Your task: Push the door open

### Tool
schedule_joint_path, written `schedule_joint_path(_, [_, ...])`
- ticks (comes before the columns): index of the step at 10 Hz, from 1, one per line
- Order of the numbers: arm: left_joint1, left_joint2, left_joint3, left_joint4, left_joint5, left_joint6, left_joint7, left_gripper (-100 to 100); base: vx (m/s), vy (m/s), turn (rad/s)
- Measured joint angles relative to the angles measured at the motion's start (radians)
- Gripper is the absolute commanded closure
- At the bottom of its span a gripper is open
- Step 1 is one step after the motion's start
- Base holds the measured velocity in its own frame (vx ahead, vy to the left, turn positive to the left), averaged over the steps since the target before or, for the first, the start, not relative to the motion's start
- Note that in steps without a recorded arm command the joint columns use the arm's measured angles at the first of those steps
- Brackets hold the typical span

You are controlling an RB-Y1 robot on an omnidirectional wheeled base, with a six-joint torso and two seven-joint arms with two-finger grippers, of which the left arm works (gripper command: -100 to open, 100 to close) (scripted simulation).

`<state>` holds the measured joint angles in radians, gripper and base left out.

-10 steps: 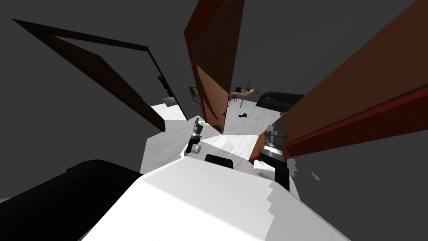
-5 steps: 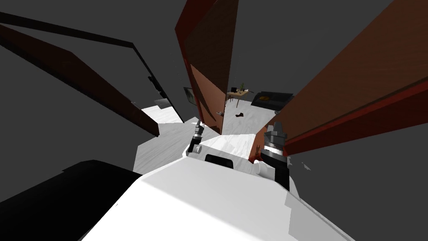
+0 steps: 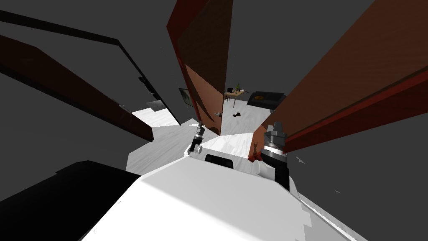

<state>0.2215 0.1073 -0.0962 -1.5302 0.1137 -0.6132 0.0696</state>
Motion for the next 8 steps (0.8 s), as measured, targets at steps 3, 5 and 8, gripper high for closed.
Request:
schedule_joint_path(3, [-0.03, 0.005, -0.004, 0.086, 0.002, -0.019, -0.002, -100, 0.075, 0.072, -0.171])
schedule_joint_path(5, [-0.062, 0.007, -0.004, 0.151, 0.005, -0.028, -0.004, -100, 0.074, 0.091, -0.158])
schedule_joint_path(8, [-0.083, 0.012, -0.007, 0.214, 0.007, -0.042, -0.004, -100, 0.042, 0.06, -0.101])
